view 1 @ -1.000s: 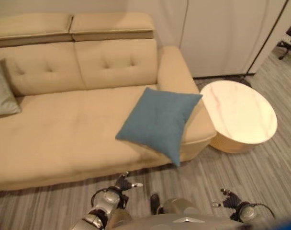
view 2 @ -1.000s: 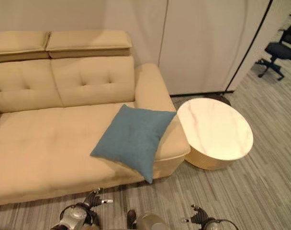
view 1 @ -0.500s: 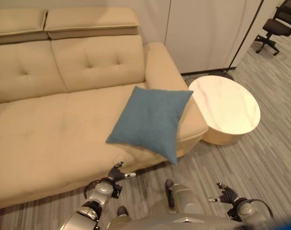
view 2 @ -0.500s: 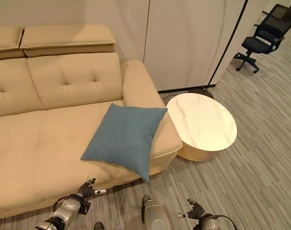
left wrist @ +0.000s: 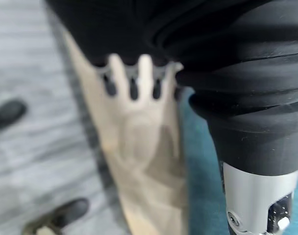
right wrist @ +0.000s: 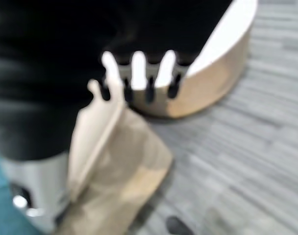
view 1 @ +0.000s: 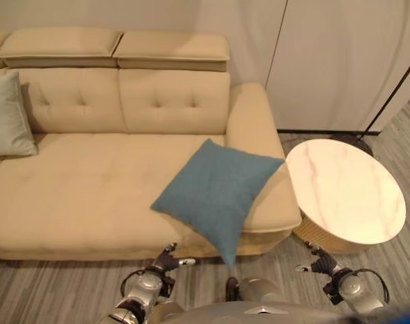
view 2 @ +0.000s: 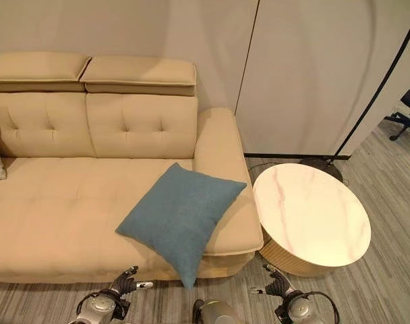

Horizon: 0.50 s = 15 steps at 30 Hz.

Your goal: Pick up all the scattered cushions and arrange them neatly on the sofa.

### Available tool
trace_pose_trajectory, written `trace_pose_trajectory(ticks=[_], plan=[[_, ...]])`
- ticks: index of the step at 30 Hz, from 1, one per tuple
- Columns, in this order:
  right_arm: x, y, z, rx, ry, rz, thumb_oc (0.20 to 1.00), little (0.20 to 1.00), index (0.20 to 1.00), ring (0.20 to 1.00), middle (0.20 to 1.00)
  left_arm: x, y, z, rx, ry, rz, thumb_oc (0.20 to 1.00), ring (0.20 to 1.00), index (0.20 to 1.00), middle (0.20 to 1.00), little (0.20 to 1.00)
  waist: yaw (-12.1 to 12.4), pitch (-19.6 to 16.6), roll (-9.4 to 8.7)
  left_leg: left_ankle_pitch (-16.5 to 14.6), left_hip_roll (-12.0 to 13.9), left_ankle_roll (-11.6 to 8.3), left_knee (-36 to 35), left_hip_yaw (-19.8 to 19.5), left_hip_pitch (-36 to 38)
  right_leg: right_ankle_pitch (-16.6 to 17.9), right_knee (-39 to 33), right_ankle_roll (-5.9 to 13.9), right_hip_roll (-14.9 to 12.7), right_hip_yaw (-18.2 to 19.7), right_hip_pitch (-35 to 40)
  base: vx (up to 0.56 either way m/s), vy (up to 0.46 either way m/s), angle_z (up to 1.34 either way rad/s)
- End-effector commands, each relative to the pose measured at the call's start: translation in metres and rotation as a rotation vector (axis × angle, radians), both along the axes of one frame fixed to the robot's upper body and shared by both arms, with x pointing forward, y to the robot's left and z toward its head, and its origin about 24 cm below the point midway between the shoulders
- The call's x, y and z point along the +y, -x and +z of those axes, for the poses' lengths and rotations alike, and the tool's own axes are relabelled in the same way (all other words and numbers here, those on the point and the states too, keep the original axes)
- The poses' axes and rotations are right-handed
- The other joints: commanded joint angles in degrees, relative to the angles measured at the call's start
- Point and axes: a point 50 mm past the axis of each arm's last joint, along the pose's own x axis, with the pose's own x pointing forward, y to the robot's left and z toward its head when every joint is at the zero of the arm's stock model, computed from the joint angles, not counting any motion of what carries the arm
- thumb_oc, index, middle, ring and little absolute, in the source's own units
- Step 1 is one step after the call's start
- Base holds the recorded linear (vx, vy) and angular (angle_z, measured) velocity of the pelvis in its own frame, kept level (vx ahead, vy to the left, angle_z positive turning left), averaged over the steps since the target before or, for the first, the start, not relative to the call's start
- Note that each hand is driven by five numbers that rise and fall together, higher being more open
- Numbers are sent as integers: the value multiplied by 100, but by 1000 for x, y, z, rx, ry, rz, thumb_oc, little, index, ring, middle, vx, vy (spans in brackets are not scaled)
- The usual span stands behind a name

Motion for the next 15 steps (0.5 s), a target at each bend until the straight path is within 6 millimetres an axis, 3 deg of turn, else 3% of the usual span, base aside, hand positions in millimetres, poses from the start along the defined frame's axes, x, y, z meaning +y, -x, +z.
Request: trace_pose_trajectory(ticks=[1, 3, 6, 11, 15], plan=[[-7, -6, 9, -50, 14, 16, 1000, 1000, 1000, 1000, 1000, 7, -13, 12, -94, 9, 20, 1000, 1000, 1000, 1000, 1000, -136, 21, -109, -644, -141, -167, 624, -184, 27, 397, -857, 898, -679, 830, 498, 99, 174, -40], [-5, -9, 10, -56, 15, 26, 1000, 1000, 1000, 1000, 1000, 8, -16, 14, -105, 4, 20, 1000, 1000, 1000, 1000, 1000, -113, 23, -139, -733, -233, -133, 728, -207, -37, 501, -877, 944, -724, 930, 442, 75, 159, -46], [4, -19, 11, -80, -10, 22, 1000, 1000, 1000, 1000, 1000, 19, -33, 28, -180, -21, 33, 1000, 1000, 1000, 1000, 1000, -6, 55, -280, -1051, -441, -26, 998, 86, -117, 833, -1143, 1111, -1013, 1139, 339, 49, 134, -74], [8, -32, 18, -134, -41, 9, 1000, 1000, 1000, 1000, 1000, 42, -56, 53, -303, -62, 75, 1000, 1000, 1000, 1000, 1000, 113, 52, -391, -1348, -488, 57, 1429, 447, -205, 1033, -1332, 1255, -1275, 1207, 233, 25, 80, -44], [6, -40, 32, -208, -58, 13, 1000, 1000, 1000, 1000, 1000, 57, -76, 87, -471, -67, 105, 1000, 1000, 1000, 1000, 1000, 139, 53, -385, -1445, -514, 88, 1562, 548, -208, 1151, -1364, 1326, -1388, 1187, 160, 22, 49, -14]])
